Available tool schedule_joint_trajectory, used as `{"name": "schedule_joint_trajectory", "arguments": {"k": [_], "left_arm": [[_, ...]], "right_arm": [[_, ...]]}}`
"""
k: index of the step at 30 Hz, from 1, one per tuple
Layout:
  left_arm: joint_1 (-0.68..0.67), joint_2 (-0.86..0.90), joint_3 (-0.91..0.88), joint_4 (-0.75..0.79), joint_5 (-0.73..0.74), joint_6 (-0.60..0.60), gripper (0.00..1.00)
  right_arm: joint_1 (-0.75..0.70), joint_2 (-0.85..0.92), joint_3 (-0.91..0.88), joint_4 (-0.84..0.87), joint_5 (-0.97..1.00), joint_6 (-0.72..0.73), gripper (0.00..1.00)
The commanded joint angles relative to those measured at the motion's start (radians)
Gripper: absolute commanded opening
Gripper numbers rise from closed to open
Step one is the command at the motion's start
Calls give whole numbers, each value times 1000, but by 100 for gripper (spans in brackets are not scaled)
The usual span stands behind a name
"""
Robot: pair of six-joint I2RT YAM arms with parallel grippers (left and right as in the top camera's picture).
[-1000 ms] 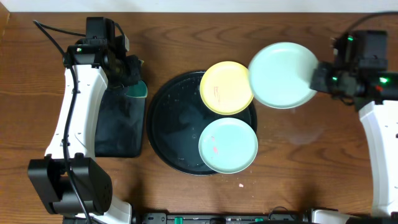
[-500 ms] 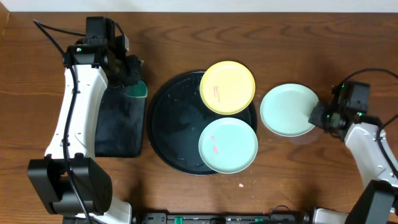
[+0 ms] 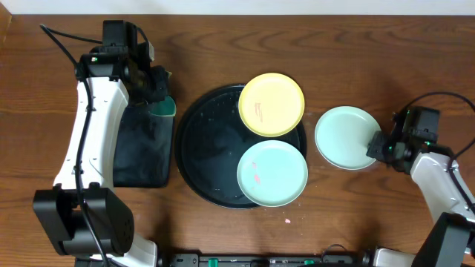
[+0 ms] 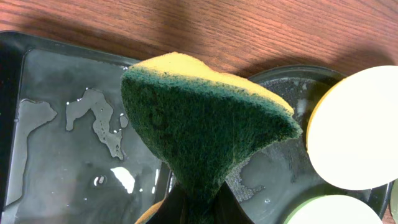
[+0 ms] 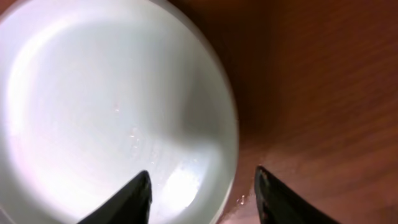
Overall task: Clean dirty plates on tray and stack at the side
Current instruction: 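Reach the right gripper to the other mint plate on the tray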
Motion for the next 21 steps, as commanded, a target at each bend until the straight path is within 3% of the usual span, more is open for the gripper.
{"name": "schedule_joint_trajectory", "arguments": {"k": [1,5,13,18,21], "left_arm": [[4,-9,0,-1,-10,21,7],[4,-9,0,-2,-10,20,8],[4,-9,0,-1,-10,21,7],[4,-9,0,-1,-10,21,7],[4,-9,0,-1,-10,21,7]], "right_arm": [[16,-35,157,-134,-147,-51,52],[94,-35,264,-267,-310,-133,50],[410,66,253,-366,-281,-136,44],[517,179,250,-377,-260,-136,41],[548,241,250,-385,-251,-127,27]]}}
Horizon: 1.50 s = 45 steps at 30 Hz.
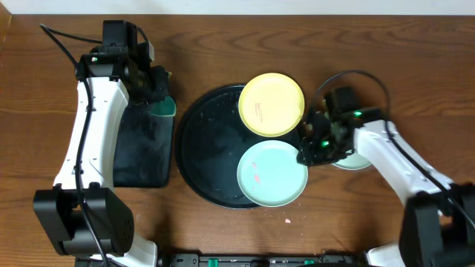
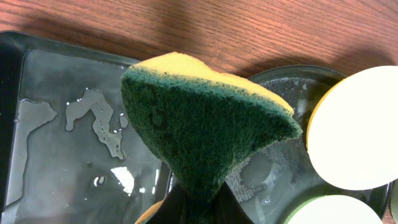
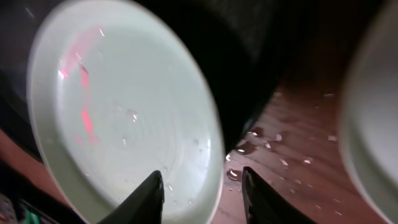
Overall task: Clean dirty plates on tray and stack at the side
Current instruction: 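Reach the right gripper to the other mint plate on the tray, then scrub the second mint plate with the sponge in the left gripper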
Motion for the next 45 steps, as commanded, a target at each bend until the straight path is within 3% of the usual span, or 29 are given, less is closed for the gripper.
{"name": "schedule_joint_trajectory", "arguments": {"k": [1,4,15,18,27,36,41,45], "left_arm": [[4,-9,0,-1,-10,21,7],[4,-9,0,-1,-10,21,7],[4,-9,0,-1,-10,21,7],[4,-9,0,-1,-10,21,7],[4,-9,-2,-2,-10,20,7],[-1,-7,-24,-5,-9,16,8],[-47,-7,-27,-51,2,8,7],[-165,-5,-108,-53,2,4,7]], "right_arm": [[30,56,-10,-13,24,6,23],[43,67,-10,-20,73,24,13],[126,69,-10,33,85,115,12],[170,71,-10,60,128,208,1],[269,71,36,190,142,369,1],[333,171,40,509,167,500,1],[333,211,55,515,167,525,1],[334,211,55,514,167,525,1]]}}
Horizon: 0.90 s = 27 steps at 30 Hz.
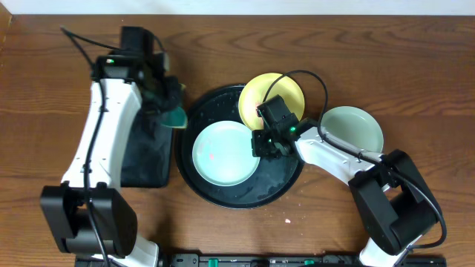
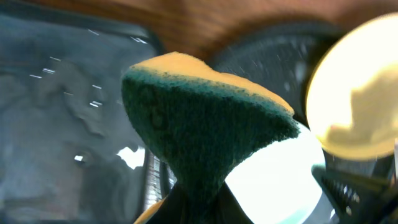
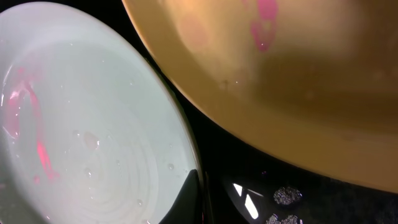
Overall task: Clean dirty plates on tray and stack at the side
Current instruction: 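Scrub the second mint plate with the sponge in the left gripper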
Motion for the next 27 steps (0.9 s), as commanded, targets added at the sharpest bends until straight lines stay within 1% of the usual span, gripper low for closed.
{"name": "schedule_joint_trajectory", "arguments": {"k": [1,2,4,6,8,11,13,15,18,20,21,23,24,26,27], "left_arm": [[-101,-3,-85,8,1,-4,7],[-130,-2,-122,26,0,-34,7],[-172,-2,-206,92,-8,-135,8],[-202,-2,-288,164,-67,-260,8],[-225,-2,-364,244,-120,-342,7],[-249,-2,-452,351,-160,-407,7],[-267,-2,-497,394,-159,-407,7],[-284,-2,-512,391,-151,-407,8],[-325,-2,-523,388,-98,-406,7],[-356,-2,-523,386,-61,-379,7],[-375,-2,-523,398,26,-326,7],[-379,-2,-523,412,126,-280,7],[-378,-2,-523,414,141,-274,7],[-369,-2,-523,414,101,-271,7],[-361,-2,-522,416,43,-273,7]], "right_arm": [[8,7,20,3,3,20,1],[8,7,20,0,3,20,1],[8,7,20,0,3,20,1],[8,7,20,0,3,20,1],[8,7,20,0,3,20,1],[8,7,20,0,2,20,1],[8,7,20,0,3,20,1],[8,7,20,0,3,20,1],[8,7,20,0,3,20,1],[8,7,20,0,3,20,1],[8,7,20,0,3,20,1],[8,7,20,0,3,20,1],[8,7,20,0,3,20,1],[8,7,20,0,2,20,1],[8,7,20,0,2,20,1]]}}
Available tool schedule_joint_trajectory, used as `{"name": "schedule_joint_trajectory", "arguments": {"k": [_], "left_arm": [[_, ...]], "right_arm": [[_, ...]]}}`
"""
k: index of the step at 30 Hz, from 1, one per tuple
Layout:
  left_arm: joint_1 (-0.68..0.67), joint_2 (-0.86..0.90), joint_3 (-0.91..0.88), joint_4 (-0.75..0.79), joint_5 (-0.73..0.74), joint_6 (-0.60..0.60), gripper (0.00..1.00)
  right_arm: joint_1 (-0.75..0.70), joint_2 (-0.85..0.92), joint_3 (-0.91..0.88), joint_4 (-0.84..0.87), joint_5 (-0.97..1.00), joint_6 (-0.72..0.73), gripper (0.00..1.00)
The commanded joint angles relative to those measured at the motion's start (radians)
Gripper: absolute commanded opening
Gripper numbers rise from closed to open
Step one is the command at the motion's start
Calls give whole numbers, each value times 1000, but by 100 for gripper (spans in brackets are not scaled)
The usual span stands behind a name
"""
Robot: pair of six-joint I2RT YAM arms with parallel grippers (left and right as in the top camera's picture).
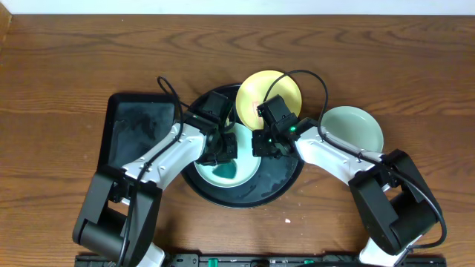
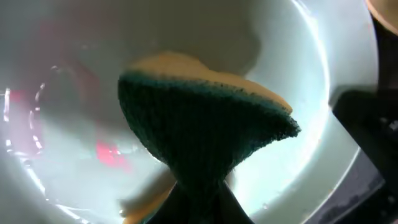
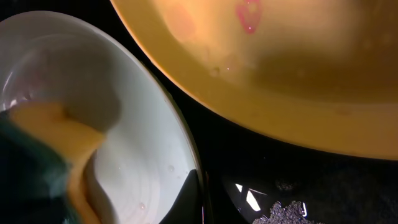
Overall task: Clean dirty plates on tray and stack at the side
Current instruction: 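Scrub the second mint plate with the sponge in the left gripper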
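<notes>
A pale green plate (image 1: 237, 172) with pink smears (image 2: 106, 151) lies on the round black tray (image 1: 278, 182). My left gripper (image 1: 221, 152) is shut on a yellow-and-green sponge (image 2: 199, 134) that presses into this plate. My right gripper (image 1: 260, 142) is shut on the plate's right rim (image 3: 194, 180). A yellow plate (image 1: 269, 93) with a pink mark (image 3: 249, 12) rests on the tray's far edge. A second pale green plate (image 1: 355, 127) sits on the table right of the tray.
A dark rectangular tray (image 1: 137, 137) with water lies left of the round tray. The brown wooden table (image 1: 386, 52) spreads around everything. A small pink speck (image 1: 287, 220) lies near the front edge.
My left gripper has moved with the sponge from above the rectangular tray's right edge down onto the pale green plate. The right gripper still holds that plate's rim.
First my right gripper stood open at the green plate beside the tray, my left holding the sponge over the rectangular tray. Then the right reached the dirty green plate. That plate was later at the tray's left-centre, gripped by the rim, and now the sponge is on it.
</notes>
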Motion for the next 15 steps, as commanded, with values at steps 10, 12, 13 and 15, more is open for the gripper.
{"name": "schedule_joint_trajectory", "arguments": {"k": [10,12,13,15], "left_arm": [[92,-3,6,-65,-226,-67,7],[76,-3,6,-97,-32,32,7],[68,-3,6,-109,53,59,7],[45,-3,6,-113,201,130,7]], "right_arm": [[8,7,18,5,-2,15,1],[8,7,18,5,-2,15,1],[8,7,18,5,-2,15,1],[8,7,18,5,-2,15,1]]}}
